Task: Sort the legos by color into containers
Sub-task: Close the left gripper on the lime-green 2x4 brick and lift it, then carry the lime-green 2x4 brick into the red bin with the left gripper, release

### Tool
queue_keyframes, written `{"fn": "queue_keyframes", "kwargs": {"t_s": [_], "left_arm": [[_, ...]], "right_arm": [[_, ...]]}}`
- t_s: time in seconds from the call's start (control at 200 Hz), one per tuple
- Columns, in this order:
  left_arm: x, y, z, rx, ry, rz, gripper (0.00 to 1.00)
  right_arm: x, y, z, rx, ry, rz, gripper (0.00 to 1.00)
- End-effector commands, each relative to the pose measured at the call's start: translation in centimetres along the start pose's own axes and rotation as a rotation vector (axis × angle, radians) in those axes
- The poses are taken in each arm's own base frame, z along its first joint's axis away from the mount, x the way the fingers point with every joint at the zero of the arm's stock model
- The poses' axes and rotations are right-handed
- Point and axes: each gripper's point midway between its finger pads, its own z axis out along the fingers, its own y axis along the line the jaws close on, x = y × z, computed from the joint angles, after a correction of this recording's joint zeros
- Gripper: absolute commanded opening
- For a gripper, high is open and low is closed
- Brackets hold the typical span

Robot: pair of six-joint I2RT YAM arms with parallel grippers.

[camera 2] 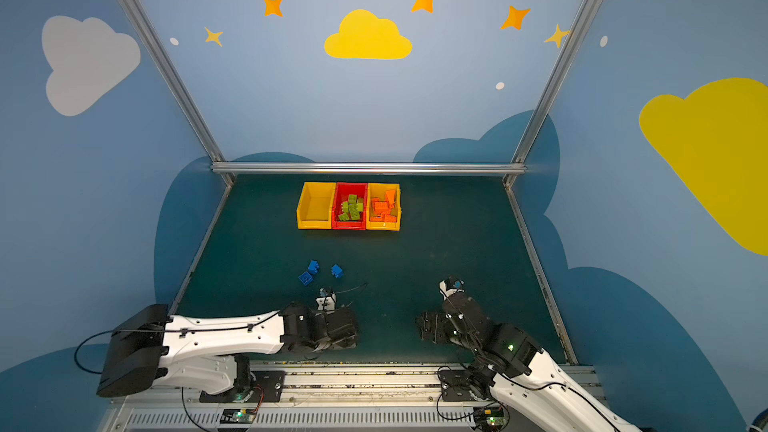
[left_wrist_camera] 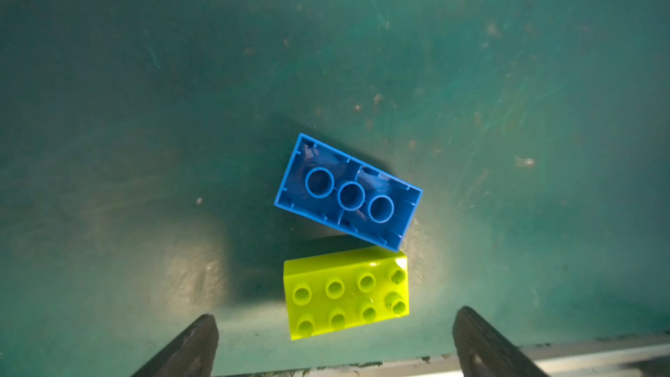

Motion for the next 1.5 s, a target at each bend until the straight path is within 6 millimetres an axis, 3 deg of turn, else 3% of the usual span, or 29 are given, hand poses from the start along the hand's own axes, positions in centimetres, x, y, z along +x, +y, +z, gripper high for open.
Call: {"fn": "queue_keyframes", "kwargs": {"t_s": [0.0, 0.445, 0.681, 0.821, 0.941, 1.201, 1.491], "left_arm": [[0.2, -0.5, 0.3, -0.013, 0.016, -0.012, 0.99], [1.1, -0.2, 3.6, -0.092, 0.075, -0.013, 0.85], [1.1, 0.4, 3.8, -0.115, 0.083, -0.015, 0.49], [0.9, 0.7, 3.4, -0.122, 0.075, -0.012, 0.38], [0.2, 0.7, 2.6, -0.127, 0.056, -0.002, 0.36], [-3.8, 1.4, -0.3, -0.107, -0.015, -0.014, 0.34], [-12.8, 1.9, -4.9, -0.031, -0.176, -0.074, 0.34]], "right_arm": [[0.3, -0.4, -0.1, 0.008, 0.002, 0.004, 0.94], [0.4, -0.1, -0.1, -0.01, 0.006, -0.01, 0.94], [0.4, -0.1, -0.1, -0.008, 0.003, -0.006, 0.94], [0.3, -0.1, -0.1, -0.004, 0.004, -0.007, 0.94], [0.1, 0.1, -0.4, -0.009, 0.0, -0.007, 0.94], [-0.7, 0.3, -0.8, -0.007, -0.033, -0.015, 0.94], [-3.1, 1.9, -0.6, -0.02, -0.086, -0.033, 0.94]]}}
